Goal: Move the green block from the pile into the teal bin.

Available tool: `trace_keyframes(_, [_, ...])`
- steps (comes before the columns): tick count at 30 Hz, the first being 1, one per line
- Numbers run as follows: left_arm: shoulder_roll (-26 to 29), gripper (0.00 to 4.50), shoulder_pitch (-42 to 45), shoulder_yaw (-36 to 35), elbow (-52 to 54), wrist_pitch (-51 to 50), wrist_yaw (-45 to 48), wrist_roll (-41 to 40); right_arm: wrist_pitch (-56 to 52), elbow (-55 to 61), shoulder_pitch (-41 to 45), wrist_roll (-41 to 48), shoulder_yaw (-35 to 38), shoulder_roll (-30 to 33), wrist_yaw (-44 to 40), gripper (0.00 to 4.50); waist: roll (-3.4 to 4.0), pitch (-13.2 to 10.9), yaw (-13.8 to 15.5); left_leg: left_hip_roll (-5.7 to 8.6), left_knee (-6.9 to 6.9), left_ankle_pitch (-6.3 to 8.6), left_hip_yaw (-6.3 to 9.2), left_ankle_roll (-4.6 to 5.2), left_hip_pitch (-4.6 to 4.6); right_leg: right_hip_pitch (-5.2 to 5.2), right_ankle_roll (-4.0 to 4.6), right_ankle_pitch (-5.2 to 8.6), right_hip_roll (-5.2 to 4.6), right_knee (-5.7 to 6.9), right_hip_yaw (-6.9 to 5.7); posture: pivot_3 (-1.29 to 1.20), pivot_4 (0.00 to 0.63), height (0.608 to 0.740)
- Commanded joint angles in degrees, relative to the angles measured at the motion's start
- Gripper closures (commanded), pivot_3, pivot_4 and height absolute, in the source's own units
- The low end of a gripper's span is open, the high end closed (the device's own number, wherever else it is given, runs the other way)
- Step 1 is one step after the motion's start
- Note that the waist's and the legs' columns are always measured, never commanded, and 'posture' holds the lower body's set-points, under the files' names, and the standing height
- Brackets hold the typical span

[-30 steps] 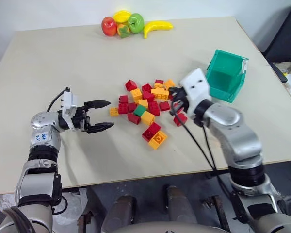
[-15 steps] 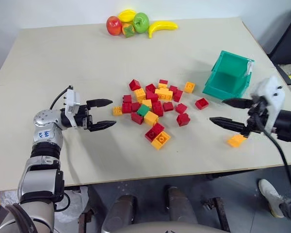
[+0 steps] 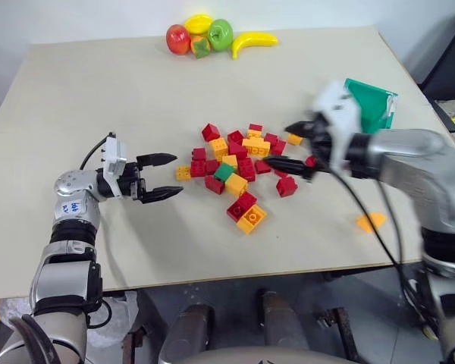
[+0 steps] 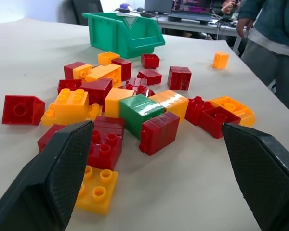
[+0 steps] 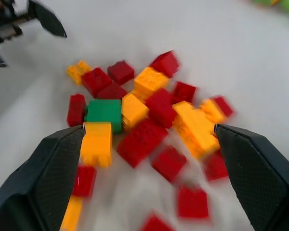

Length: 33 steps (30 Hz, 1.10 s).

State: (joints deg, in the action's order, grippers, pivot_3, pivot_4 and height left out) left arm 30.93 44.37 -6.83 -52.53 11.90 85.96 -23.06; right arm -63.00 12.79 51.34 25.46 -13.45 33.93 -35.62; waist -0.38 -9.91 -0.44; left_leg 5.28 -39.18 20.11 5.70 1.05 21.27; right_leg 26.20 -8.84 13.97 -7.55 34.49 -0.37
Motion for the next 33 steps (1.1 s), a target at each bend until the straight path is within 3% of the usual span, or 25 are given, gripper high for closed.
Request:
trace_keyframes(1, [0.3, 0.0, 0.6, -1.1, 0.4, 0.6, 1.6, 0.1, 0.0, -8.4, 7.0, -5.6, -7.6, -3.3, 0.1, 0.01, 0.0, 0.0, -0.1, 0.02, 0.01, -0.01, -0.03, -0.01, 0.09, 0.2, 0.01, 0.0, -0.02, 0.14, -0.02, 0.0, 0.15, 0.74])
trace_keyframes(9, [0.0, 0.0, -1.3, -2.1, 2.9, 0.6, 0.8, -0.1, 1.7, -26.4, 17.9, -13.8, -20.5, -12.1, -5.6, 0.01, 0.0, 0.0, -1.5, 0.13, 0.0, 0.03, 0.04, 0.05, 0.2, 0.38, 0.15, -0.04, -0.22, 0.27, -0.73, 0.0, 0.15, 0.74])
trace_keyframes(15, [0.3, 0.0, -4.8, -3.1, 6.9, -0.3, -0.4, -0.8, -0.6, -28.2, 20.0, -14.3, -24.4, -16.4, -11.4, 0.01, 0.01, 0.0, -2.7, 0.09, -0.05, 0.03, 0.04, 0.01, 0.16, 0.39, 0.17, -0.05, -0.21, 0.32, -0.8, 0.0, 0.15, 0.74])
trace_keyframes(21, [0.4, 0.0, -6.9, -3.7, 10.0, -1.4, -1.7, -0.9, -4.7, -21.0, 16.6, -12.5, -24.7, -19.9, -13.2, 0.01, 0.01, 0.0, -2.9, 0.04, -0.16, 0.01, -0.01, -0.06, 0.01, 0.37, 0.27, -0.08, -0.18, 0.57, -0.77, 0.0, 0.15, 0.74])
trace_keyframes(33, [0.6, 0.0, -8.6, -4.2, 12.4, -2.6, -2.4, -0.8, 1.4, -29.7, 14.2, -16.4, -20.2, -23.5, -9.5, 0.01, 0.0, 0.0, -2.9, 0.01, -0.46, 0.0, -0.09, -0.16, -0.06, 0.37, 0.45, -0.13, -0.12, 0.91, -0.67, 0.0, 0.15, 0.74])
